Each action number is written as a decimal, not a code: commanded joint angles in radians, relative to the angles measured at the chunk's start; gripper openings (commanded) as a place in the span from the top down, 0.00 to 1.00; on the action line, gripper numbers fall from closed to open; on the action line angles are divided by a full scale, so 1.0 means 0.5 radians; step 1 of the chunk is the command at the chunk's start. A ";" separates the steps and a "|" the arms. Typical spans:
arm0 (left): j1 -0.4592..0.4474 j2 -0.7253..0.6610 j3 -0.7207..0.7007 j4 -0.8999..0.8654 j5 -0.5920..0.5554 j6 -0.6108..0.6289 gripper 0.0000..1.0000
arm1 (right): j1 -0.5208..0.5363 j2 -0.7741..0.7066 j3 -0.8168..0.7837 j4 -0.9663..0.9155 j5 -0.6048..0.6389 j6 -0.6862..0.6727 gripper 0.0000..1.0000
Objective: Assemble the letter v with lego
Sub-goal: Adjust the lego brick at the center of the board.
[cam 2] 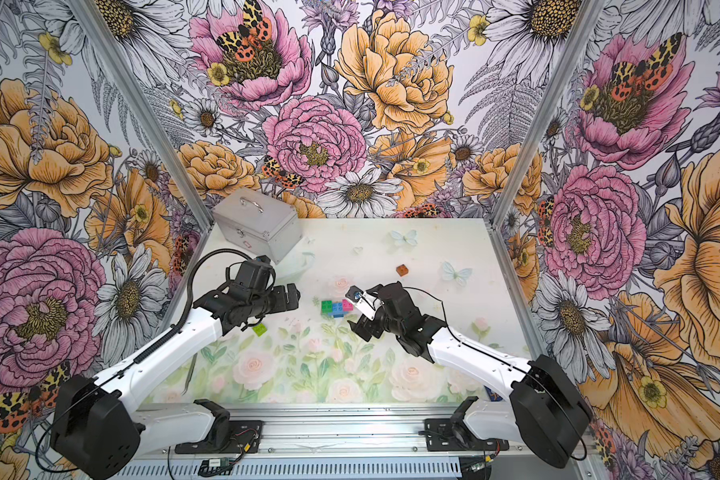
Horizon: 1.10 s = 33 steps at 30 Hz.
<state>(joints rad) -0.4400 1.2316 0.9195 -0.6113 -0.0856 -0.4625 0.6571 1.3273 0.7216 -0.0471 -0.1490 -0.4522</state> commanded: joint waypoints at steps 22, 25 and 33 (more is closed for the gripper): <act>0.074 0.035 -0.116 0.104 0.038 0.006 0.01 | -0.179 1.135 0.919 -0.431 -0.597 -0.979 0.29; 0.079 0.024 -0.129 0.106 0.016 0.008 0.01 | -0.174 1.194 0.979 -0.501 -0.618 -0.983 0.34; 0.121 -0.016 -0.164 0.103 0.027 0.028 0.01 | -0.173 1.266 1.085 -0.653 -0.689 -0.963 0.54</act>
<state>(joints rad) -0.3920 1.2491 0.8513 -0.5770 -0.0784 -0.4633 0.5655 1.9450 1.2278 -0.3187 -0.4576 -0.9379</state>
